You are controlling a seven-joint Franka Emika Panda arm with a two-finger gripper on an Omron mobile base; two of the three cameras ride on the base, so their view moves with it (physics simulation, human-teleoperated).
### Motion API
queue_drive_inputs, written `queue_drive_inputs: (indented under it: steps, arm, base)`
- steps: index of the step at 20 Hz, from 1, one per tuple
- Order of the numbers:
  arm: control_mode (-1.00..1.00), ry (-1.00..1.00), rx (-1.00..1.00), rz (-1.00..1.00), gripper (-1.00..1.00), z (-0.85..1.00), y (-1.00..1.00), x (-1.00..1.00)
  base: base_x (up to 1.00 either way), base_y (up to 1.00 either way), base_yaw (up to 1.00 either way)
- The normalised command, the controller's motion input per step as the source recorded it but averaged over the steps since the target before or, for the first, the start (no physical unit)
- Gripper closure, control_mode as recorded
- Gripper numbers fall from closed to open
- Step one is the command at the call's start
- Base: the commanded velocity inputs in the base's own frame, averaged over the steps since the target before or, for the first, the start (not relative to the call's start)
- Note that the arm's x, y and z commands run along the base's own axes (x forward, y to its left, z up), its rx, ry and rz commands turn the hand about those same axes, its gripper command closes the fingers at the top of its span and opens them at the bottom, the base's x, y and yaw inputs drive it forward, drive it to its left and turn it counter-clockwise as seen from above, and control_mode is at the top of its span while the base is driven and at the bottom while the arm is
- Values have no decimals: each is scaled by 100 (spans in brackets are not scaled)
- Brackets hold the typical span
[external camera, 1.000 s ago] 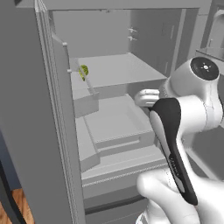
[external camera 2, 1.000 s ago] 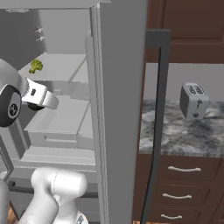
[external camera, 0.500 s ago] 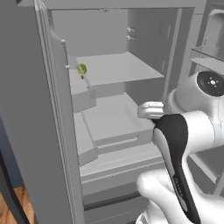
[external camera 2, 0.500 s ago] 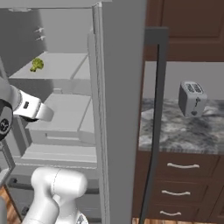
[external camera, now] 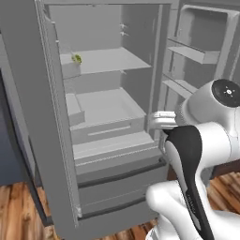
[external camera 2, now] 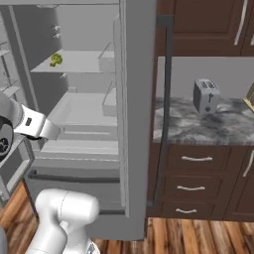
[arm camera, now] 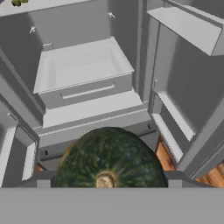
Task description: Gather the broccoli and squash from the fridge and place them on a tray on the dining counter. Then gather the chicken drumsticks from the fridge and place them on the other tray.
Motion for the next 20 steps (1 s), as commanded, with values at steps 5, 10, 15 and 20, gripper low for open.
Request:
queue_drive_inputs:
  steps: [5,10,15,20]
  arm:
    - [100,0,0,0,100,0,0,0]
    - [100,0,0,0,100,0,0,0]
    - [100,0,0,0,100,0,0,0]
    - [100,0,0,0,100,0,0,0]
  base:
    - [-59,-27,1]
    - [-51,-36,12]
    - [-44,-54,19]
    - [-45,-66,21]
